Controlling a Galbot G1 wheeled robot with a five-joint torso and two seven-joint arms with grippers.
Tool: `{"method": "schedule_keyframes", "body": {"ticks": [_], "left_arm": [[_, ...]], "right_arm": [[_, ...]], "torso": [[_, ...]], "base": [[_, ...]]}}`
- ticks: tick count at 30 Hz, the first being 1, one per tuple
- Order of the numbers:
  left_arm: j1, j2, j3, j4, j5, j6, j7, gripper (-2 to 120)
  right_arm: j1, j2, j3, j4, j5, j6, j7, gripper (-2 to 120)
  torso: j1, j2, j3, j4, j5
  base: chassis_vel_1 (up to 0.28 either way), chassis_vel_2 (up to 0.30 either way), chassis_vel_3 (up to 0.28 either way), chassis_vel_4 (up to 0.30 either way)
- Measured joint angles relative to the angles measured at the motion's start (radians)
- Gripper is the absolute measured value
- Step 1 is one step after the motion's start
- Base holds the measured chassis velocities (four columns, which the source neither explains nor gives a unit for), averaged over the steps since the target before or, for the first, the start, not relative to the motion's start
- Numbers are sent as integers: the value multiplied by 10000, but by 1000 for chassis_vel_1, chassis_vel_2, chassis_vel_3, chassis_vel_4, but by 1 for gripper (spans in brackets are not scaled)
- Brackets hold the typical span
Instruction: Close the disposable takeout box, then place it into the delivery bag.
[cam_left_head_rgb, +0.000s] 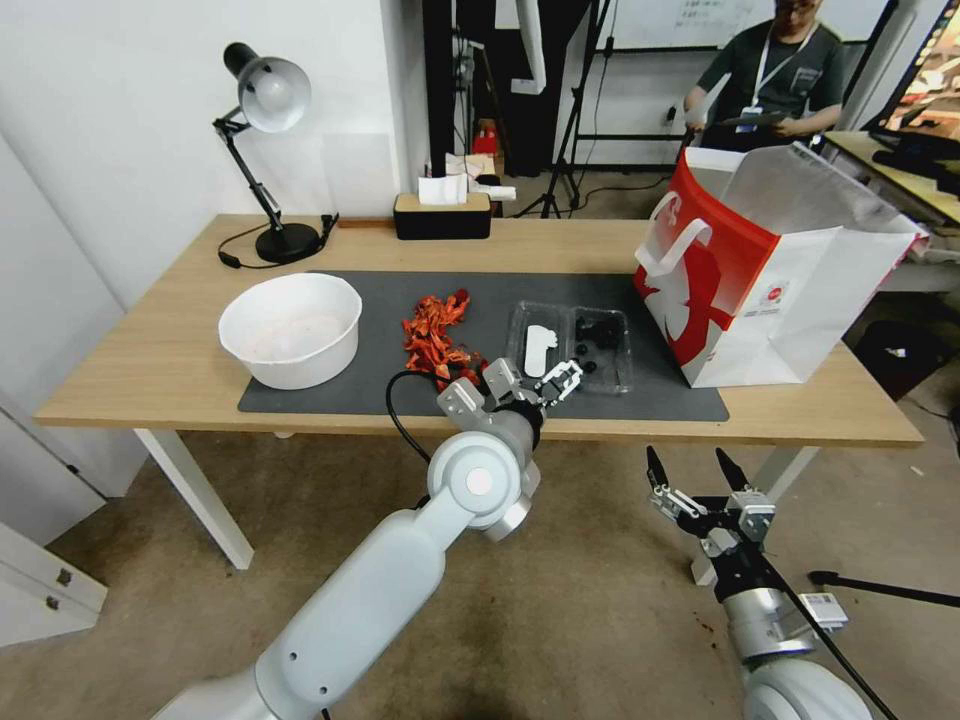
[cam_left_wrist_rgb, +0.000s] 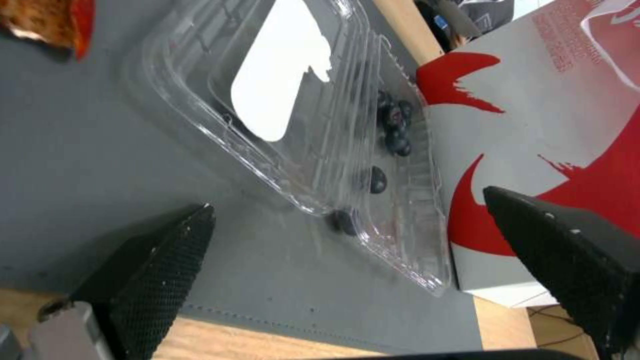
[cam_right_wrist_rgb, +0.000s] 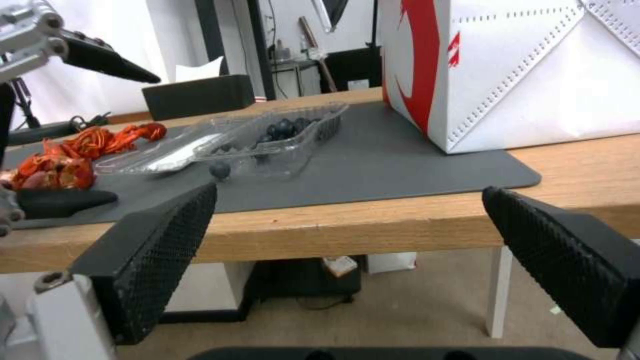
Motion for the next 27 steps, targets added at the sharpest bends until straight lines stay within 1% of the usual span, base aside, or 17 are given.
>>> {"method": "schedule_keyframes", "body": {"ticks": [8,16,20,23,27], "left_arm": [[-195,-282,21,447,30,-20,175,100],[-317,-414,18,665,32,-103,258,100],[-325,-438,6,653,27,-268,474,100],[-324,-472,-14,624,25,-441,746,100],[-322,-494,-42,621,22,-499,943,100]], "right_arm": [[-19,-31,13,-12,85,0,0,100],[31,-6,-5,-94,87,0,-1,100],[52,5,-10,-159,87,0,-2,100],[80,26,-35,-206,123,1,-4,100],[82,36,-64,-206,284,-39,38,100]], "torso": [[0,2,0,0,0],[0,1,0,-1,0],[-1,1,0,0,0],[0,1,0,0,0],[0,1,0,0,0]], "base": [[0,0,0,0],[0,0,0,0],[0,0,0,0],[0,0,0,0],[0,0,0,0]]}}
